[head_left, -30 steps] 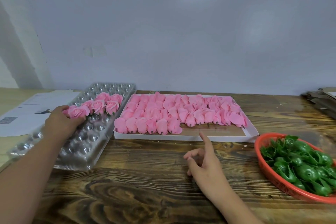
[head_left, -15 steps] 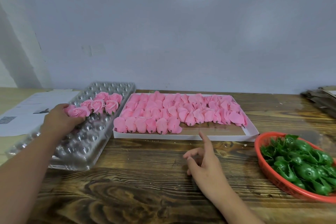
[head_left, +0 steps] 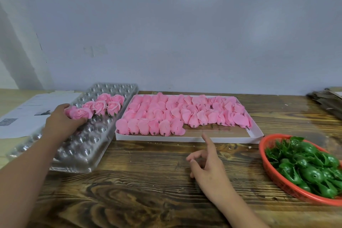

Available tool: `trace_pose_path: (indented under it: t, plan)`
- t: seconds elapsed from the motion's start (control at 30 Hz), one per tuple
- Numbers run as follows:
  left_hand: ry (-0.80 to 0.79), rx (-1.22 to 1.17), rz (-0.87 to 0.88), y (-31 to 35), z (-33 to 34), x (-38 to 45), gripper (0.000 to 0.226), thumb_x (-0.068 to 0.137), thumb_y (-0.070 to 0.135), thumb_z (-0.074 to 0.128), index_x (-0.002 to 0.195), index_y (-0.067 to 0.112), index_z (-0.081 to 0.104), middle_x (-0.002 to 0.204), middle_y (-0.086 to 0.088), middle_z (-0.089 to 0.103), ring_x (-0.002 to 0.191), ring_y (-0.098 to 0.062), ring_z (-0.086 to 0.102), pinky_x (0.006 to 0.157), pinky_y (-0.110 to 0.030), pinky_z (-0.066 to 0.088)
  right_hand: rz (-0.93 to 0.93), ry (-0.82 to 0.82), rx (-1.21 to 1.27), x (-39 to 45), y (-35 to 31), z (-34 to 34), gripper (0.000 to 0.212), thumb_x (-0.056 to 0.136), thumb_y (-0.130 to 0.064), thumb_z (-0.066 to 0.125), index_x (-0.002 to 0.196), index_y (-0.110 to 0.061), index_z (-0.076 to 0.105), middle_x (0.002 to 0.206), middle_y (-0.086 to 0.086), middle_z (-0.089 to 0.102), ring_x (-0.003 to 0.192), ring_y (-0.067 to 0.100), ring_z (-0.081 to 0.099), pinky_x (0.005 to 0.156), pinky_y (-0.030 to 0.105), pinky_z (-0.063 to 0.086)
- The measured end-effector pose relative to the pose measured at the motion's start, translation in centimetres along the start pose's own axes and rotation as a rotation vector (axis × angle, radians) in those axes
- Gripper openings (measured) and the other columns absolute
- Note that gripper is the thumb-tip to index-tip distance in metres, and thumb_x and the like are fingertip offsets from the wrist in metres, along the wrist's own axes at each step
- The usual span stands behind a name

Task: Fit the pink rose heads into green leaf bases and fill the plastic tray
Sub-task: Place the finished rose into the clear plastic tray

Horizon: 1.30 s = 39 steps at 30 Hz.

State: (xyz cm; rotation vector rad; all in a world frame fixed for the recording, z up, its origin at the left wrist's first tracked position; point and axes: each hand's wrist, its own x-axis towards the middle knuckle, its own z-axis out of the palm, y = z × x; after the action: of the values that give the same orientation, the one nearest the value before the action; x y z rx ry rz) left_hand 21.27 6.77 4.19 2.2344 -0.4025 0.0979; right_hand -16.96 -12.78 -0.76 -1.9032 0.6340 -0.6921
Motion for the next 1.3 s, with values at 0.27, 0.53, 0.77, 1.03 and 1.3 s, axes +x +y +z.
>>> trace_pose_path:
  t: [0.27, 0.53, 0.77, 1.03, 1.3]
  plan:
    - [0.017, 0.044, -0.011, 0.2, 0.2, -0.1, 0.084, 0.08, 0.029, 0.085, 0.15, 0.012, 0.043, 0.14, -0.02, 0.057, 0.118, -0.042, 0.057, 0.089, -0.047, 0.047, 0.002, -0.004, -0.024, 0.1, 0.1, 0.0, 0.082, 0.089, -0.015, 0.057, 0.153, -0.039, 0.011, 0.101, -0.017, 0.067, 0.073, 0.012, 0.066, 0.077, 0.034, 0.056]
    - [0.018, 0.078, -0.008, 0.0, 0.4, 0.3, 0.08, 0.081, 0.025, 0.085, 0.149, 0.007, 0.045, 0.133, -0.023, 0.062, 0.085, -0.027, 0.051, 0.06, -0.032, 0.038, 0.014, 0.003, -0.03, 0.1, -0.1, -0.1, 0.082, 0.092, -0.012, 0.057, 0.155, -0.033, 0.01, 0.1, -0.02, 0.066, 0.072, 0.012, 0.065, 0.078, 0.036, 0.056]
    - [0.017, 0.091, -0.009, 0.0, 0.3, 0.4, 0.078, 0.081, 0.024, 0.085, 0.147, 0.006, 0.047, 0.132, -0.023, 0.063, 0.099, -0.038, 0.061, 0.079, -0.044, 0.049, 0.017, -0.005, -0.03, 0.0, -0.1, -0.1, 0.082, 0.092, -0.012, 0.057, 0.155, -0.034, 0.01, 0.101, -0.019, 0.066, 0.073, 0.011, 0.065, 0.079, 0.033, 0.055]
    - [0.037, 0.046, -0.009, 0.0, 0.6, 0.0, 0.076, 0.084, 0.027, 0.083, 0.147, 0.007, 0.046, 0.129, -0.023, 0.064, 0.112, -0.044, 0.061, 0.095, -0.052, 0.051, 0.018, -0.007, -0.028, 0.0, -0.2, -0.2, 0.082, 0.091, -0.013, 0.057, 0.154, -0.037, 0.01, 0.101, -0.019, 0.066, 0.075, 0.01, 0.066, 0.081, 0.035, 0.055]
    - [0.066, -0.024, 0.006, 0.2, 0.4, -1.3, 0.08, 0.081, 0.023, 0.086, 0.148, 0.007, 0.046, 0.134, -0.023, 0.062, 0.12, -0.043, 0.057, 0.098, -0.05, 0.046, 0.019, -0.003, -0.015, -0.1, -0.4, -0.1, 0.081, 0.092, -0.011, 0.057, 0.155, -0.034, 0.011, 0.099, -0.019, 0.067, 0.077, 0.01, 0.065, 0.087, 0.042, 0.055]
